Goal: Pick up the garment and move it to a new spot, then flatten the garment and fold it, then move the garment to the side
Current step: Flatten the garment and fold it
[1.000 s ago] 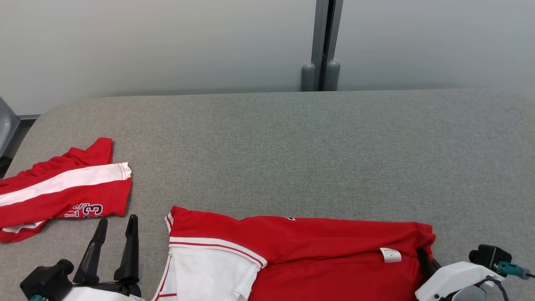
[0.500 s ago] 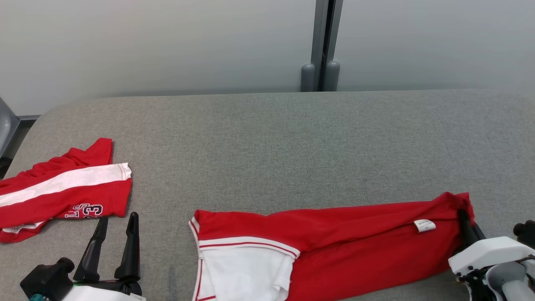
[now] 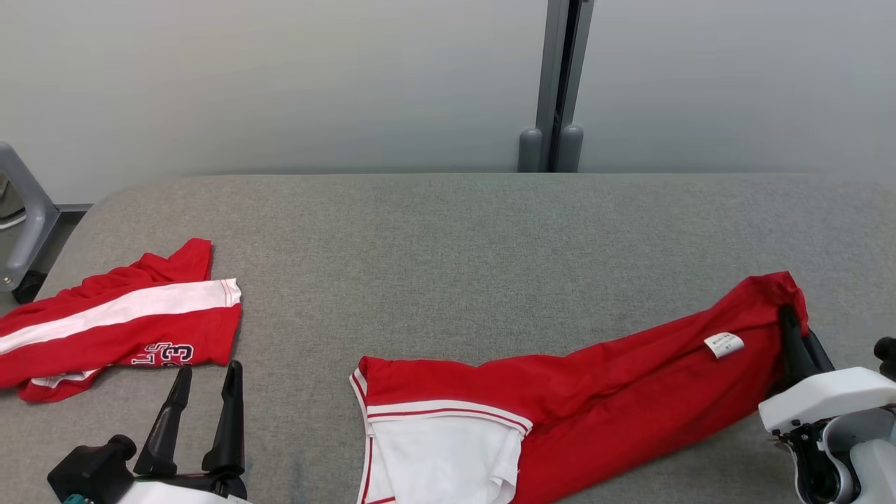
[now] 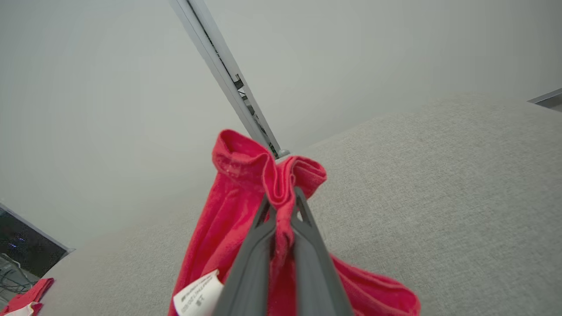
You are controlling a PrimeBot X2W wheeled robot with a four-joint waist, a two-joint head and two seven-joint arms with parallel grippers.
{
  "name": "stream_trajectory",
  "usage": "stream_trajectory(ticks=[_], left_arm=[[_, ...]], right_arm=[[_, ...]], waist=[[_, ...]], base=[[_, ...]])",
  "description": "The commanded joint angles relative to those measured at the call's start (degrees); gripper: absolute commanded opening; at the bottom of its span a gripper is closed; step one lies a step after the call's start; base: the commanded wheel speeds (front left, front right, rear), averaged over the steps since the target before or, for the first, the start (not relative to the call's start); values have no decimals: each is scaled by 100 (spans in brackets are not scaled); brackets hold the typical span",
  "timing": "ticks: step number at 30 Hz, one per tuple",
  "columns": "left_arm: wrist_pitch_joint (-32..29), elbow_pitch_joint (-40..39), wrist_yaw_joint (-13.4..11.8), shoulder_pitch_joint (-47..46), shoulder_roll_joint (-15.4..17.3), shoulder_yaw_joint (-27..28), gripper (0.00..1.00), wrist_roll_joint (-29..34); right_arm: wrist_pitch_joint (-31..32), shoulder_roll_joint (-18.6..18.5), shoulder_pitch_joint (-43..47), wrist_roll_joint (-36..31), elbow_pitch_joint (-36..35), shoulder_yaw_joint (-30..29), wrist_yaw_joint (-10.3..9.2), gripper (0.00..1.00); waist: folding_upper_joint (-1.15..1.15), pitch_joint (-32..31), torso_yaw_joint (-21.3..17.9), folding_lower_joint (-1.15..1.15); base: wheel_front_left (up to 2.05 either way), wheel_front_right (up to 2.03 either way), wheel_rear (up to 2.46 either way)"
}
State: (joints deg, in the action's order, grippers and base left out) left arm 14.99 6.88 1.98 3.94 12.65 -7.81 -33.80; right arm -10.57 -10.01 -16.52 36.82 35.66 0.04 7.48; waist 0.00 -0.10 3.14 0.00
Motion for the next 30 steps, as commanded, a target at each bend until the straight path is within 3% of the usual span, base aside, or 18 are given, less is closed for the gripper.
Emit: stream_trajectory(ticks=[1,7,13,19,30], left_arm=[[25,5,-1,-28,22,8,100,38],[19,-15,-53,27,50,8,100,52],[-34,-46,-60,8,56,-48,100,50],[-48,18,-42,-36,34,-100,100,32],[-56,235,50,-173,38,-181,100,0]], right_arm=[[29,-51,92,-64,-158,17,3,0],[341,168,348,-304,-1220,291,3,0],[897,580,628,-155,-2213,1028,3,0],[1000,685,620,61,-2105,1628,3,0],[418,696,176,519,-966,2728,3,0]], waist=[[0,-55,35,0],[0,-174,158,0],[0,-178,434,0],[0,-141,839,0],[0,-102,1580,0]], base=[[0,0,0],[0,0,0],[0,0,0],[0,0,0],[0,0,0]])
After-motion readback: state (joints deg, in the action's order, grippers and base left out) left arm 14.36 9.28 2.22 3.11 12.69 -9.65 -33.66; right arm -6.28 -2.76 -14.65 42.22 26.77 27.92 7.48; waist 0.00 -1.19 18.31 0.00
